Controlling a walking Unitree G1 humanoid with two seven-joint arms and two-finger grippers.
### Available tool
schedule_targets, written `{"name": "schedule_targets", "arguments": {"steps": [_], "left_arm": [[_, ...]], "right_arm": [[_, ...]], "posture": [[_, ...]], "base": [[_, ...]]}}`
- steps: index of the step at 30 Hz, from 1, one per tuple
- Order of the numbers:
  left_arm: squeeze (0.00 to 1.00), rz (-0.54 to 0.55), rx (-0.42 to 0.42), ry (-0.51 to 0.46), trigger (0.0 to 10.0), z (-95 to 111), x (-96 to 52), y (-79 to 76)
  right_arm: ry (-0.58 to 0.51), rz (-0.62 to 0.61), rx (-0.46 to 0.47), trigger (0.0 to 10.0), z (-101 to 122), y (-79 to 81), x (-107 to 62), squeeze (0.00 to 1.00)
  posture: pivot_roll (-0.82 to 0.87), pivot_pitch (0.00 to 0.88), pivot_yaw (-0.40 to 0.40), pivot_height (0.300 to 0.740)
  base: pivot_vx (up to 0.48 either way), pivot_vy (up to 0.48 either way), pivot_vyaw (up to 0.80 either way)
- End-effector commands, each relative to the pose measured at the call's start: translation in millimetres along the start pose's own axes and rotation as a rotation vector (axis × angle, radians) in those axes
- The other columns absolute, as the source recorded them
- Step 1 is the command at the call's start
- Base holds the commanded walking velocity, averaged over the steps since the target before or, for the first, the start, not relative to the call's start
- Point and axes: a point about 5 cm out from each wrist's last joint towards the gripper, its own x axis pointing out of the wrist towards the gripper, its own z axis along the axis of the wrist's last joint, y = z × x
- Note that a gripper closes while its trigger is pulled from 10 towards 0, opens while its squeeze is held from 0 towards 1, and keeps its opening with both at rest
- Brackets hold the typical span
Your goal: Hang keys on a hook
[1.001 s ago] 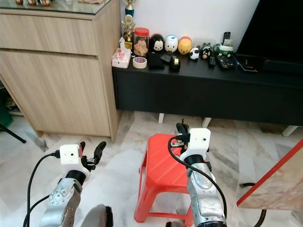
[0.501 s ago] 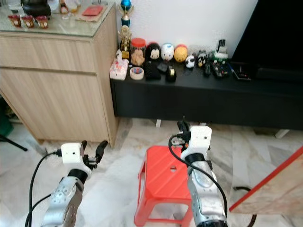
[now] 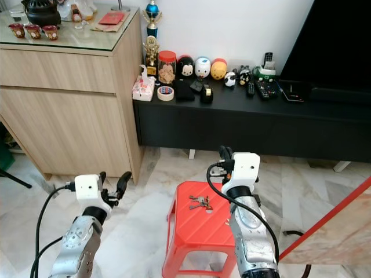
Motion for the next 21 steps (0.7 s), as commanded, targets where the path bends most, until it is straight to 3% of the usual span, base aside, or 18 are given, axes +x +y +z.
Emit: {"name": "schedule_targets", "arguments": {"steps": [1,5,8,21], "left_arm": [[0.00,0.005,0.010,0.022,10.0,-5.7,-3.1,3.0],[0.00,0.009,0.013,0.027,10.0,-7.0,-4.8,5.1],[0.00,0.013,0.018,0.043,10.0,-11.0,-6.6,5.3],[0.00,-0.008,0.000,0.018,10.0,-8.6,-5.8,-0.3]], "right_arm": [[-0.031,-0.013,-0.005,10.0,6.7,-5.2,-1.5,0.00],[-0.011,-0.011,-0.020,10.0,2.8,-6.6,-2.6,0.00],[0.081,-0.061,-0.043,10.0,-15.5,-15.5,-5.7,0.00],[0.124,-0.090,-0.043,10.0,-25.4,-17.4,-10.0,0.00]], "posture": [[0.00,0.006,-0.118,0.740],[0.00,0.006,-0.120,0.740],[0.01,0.006,-0.121,0.740],[0.01,0.007,-0.112,0.740]], "base": [[0.000,0.000,0.00],[0.000,0.000,0.00],[0.000,0.000,0.00],[0.000,0.000,0.00]]}}
